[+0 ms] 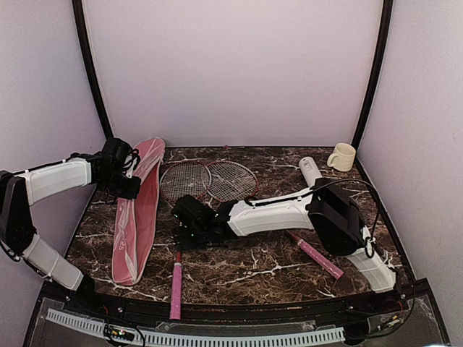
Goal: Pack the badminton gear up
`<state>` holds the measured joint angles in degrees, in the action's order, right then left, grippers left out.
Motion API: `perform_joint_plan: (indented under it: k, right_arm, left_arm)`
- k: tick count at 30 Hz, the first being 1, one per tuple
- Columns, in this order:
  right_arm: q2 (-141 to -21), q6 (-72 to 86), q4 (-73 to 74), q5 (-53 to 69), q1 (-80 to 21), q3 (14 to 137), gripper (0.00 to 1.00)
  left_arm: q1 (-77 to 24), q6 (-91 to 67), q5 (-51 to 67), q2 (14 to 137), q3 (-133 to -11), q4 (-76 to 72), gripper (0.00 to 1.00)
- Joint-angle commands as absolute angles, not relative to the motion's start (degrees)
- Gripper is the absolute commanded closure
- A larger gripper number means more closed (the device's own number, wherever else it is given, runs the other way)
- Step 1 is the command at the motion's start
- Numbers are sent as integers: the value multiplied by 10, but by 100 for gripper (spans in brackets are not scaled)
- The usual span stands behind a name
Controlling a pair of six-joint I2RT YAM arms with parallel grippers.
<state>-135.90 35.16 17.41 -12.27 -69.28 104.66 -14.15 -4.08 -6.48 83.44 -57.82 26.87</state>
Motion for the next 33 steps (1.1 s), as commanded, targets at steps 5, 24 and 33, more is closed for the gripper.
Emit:
perform_joint_plan:
  k: [5,24,33]
  right_arm:
    - [-1418,320,248,-155,-701,1138,30]
    - [-1334,350,274,-182,-672,996,64]
    - [-1335,359,272,-182,-665,1021,90]
  left_arm:
    - [-146,-42,-67,816,-575,277,100]
    - [-151,-38,-77,824,-576,280,100]
    - [-153,-35,-82,831,-579,284,100]
